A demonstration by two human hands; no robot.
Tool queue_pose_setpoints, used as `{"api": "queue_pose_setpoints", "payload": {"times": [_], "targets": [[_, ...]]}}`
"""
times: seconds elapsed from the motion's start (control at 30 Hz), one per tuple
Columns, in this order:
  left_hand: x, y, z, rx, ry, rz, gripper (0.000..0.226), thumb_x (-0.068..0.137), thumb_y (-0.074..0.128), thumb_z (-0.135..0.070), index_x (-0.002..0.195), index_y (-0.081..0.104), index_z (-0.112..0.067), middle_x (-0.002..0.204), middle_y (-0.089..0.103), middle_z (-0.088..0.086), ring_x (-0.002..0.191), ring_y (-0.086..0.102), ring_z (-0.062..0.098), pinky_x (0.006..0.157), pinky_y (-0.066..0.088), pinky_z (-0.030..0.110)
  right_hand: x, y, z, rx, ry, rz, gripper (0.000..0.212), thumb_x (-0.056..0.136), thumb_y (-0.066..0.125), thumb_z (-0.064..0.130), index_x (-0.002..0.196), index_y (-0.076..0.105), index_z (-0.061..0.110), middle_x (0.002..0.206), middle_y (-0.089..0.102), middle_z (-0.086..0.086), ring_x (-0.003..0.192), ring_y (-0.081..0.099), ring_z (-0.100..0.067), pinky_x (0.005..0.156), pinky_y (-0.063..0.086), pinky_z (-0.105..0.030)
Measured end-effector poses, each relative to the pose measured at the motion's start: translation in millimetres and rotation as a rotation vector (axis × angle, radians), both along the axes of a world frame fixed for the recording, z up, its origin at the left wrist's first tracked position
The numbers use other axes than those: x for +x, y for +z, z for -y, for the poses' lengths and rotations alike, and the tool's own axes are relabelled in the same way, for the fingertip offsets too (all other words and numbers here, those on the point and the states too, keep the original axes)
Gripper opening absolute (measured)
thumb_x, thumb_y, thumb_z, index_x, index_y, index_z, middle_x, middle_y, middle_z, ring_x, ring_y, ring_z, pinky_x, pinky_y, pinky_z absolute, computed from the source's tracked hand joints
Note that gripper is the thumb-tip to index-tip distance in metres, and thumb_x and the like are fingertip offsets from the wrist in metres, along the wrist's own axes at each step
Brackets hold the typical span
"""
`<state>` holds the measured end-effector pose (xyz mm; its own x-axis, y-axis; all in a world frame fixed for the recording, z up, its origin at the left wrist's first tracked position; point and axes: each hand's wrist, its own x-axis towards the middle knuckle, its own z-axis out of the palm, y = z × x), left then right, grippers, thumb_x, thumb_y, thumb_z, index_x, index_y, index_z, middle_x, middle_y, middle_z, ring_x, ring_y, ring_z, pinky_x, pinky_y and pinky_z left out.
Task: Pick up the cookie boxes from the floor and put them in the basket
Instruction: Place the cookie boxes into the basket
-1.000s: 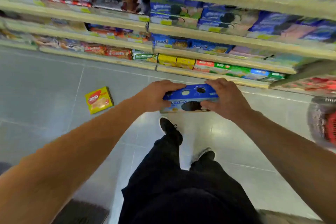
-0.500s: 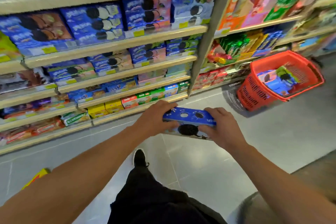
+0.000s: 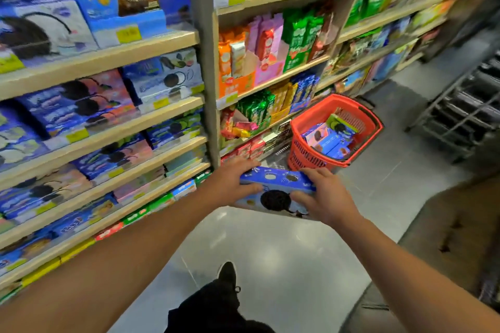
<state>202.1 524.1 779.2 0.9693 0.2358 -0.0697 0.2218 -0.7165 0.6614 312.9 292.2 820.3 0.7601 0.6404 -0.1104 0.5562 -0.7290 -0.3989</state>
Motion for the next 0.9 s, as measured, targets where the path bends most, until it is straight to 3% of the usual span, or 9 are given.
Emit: {"api": "queue_pose_setpoints", "payload": {"times": [0.17, 0.3, 0.47, 0.57, 0.7, 0.9], "targets": [[105.1, 11.9, -9.0, 0.036, -0.160, 0.037, 0.065, 0.078, 0.067, -0.055, 0.138, 0.046, -0.036, 0.106, 0.044, -0.007, 0.102, 0.047, 0.012, 0.084, 0.038, 0.029, 69.5, 11.7, 5.3, 0.037, -0.139, 0.003, 0.070, 0.075, 0.071, 0.051, 0.135, 0.053, 0.021, 0.127, 0.055, -0.006, 0.115, 0.053, -0.030, 0.098, 0.045, -0.040], [171.2, 17.1, 2.3, 0.053, -0.292, 0.065, 0.061, 0.079, 0.071, -0.047, 0.134, 0.051, -0.032, 0.110, 0.051, -0.001, 0.106, 0.052, 0.016, 0.084, 0.035, 0.023, 108.7, 11.3, 23.2, 0.074, -0.256, -0.019, 0.066, 0.074, 0.075, 0.047, 0.133, 0.056, 0.022, 0.122, 0.058, -0.002, 0.111, 0.056, -0.025, 0.095, 0.046, -0.035], [263.0, 16.0, 25.9, 0.038, -0.409, 0.010, 0.064, 0.079, 0.072, -0.047, 0.136, 0.051, -0.030, 0.116, 0.050, 0.001, 0.111, 0.053, 0.018, 0.099, 0.041, 0.031, 173.3, -4.2, 52.2, 0.077, -0.368, -0.066, 0.066, 0.074, 0.073, 0.049, 0.134, 0.054, 0.028, 0.118, 0.056, 0.001, 0.109, 0.055, -0.020, 0.090, 0.043, -0.025], [309.8, 10.5, 40.9, 0.039, -0.446, 0.005, 0.062, 0.079, 0.072, -0.044, 0.135, 0.052, -0.029, 0.117, 0.050, 0.001, 0.110, 0.052, 0.017, 0.096, 0.039, 0.025, 218.2, -17.9, 67.0, 0.089, -0.393, -0.079, 0.065, 0.073, 0.074, 0.049, 0.132, 0.056, 0.028, 0.117, 0.057, 0.001, 0.107, 0.057, -0.020, 0.087, 0.042, -0.023], [384.0, 0.1, 62.5, 0.074, -0.457, -0.031, 0.064, 0.080, 0.072, -0.044, 0.137, 0.051, -0.023, 0.117, 0.051, 0.006, 0.113, 0.051, 0.021, 0.101, 0.038, 0.034, 291.8, -35.5, 86.5, 0.105, -0.402, -0.135, 0.066, 0.071, 0.075, 0.049, 0.129, 0.058, 0.023, 0.114, 0.058, -0.003, 0.105, 0.058, -0.022, 0.090, 0.046, -0.030], [486.5, -6.1, 101.9, 0.103, -0.415, -0.080, 0.068, 0.079, 0.072, -0.048, 0.139, 0.049, -0.024, 0.116, 0.050, 0.005, 0.113, 0.052, 0.021, 0.099, 0.038, 0.029, 404.1, -44.0, 124.3, 0.076, -0.386, -0.181, 0.066, 0.070, 0.075, 0.051, 0.128, 0.058, 0.026, 0.110, 0.059, -0.003, 0.102, 0.058, -0.023, 0.088, 0.048, -0.033]]}}
